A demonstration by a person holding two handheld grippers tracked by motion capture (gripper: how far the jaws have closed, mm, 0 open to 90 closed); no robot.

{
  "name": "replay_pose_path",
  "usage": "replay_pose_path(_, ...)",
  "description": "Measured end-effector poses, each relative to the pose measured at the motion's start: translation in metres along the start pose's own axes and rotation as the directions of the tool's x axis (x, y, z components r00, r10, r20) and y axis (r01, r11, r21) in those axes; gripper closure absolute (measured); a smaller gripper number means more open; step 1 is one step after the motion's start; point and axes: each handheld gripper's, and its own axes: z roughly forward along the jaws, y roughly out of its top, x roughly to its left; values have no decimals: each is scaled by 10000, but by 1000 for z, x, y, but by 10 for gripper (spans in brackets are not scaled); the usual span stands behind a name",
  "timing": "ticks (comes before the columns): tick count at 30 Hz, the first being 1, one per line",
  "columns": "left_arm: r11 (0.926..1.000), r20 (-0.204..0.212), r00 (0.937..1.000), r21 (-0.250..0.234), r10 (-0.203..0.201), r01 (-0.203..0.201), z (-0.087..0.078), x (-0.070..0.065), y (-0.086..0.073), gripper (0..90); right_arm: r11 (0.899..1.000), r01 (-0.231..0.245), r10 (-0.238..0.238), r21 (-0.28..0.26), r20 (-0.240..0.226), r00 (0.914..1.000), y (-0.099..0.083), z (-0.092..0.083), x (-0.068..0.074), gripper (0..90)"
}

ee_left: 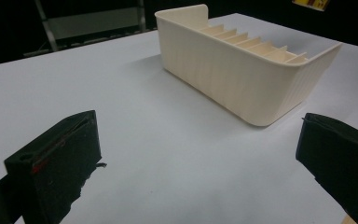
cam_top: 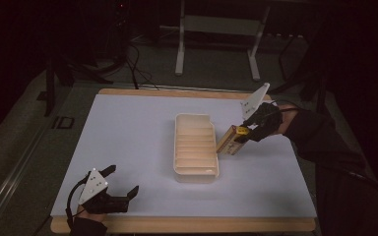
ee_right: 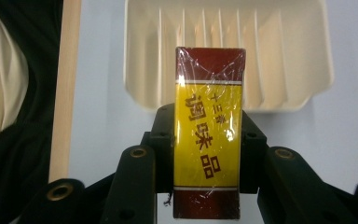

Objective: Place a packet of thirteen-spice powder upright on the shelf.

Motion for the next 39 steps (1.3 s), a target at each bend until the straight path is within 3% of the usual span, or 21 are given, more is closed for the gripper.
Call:
replay_pose_path(8, 10000, 10, 10000, 4, 14, -14, 0, 0, 0, 0, 9956, 248, -218, -905, 341, 9992, 13, 8, 12, 675)
replay_pose_path(13, 10000, 12, 10000, 15, 19, -19, 0, 0, 0, 0, 9878, 344, -290, -1522, 377, 9989, 15, 14, 17, 676)
replay_pose_path(17, 10000, 21, 10000, 15, 12, -12, 0, 0, 0, 0, 9751, 746, -721, -2090, 196, 9972, 15, 26, 22, 676)
replay_pose_path(30, 10000, 60, 10000, 37, 77, -77, 0, 0, 0, 0, 9516, 882, -912, -2945, 35, 9958, 3, 60, 21, 677)
replay_pose_path(39, 10000, 101, 9999, 46, 87, -87, 0, -1, 0, 0, 9494, 815, -857, -3032, -6, 9963, -4, 78, 16, 677)
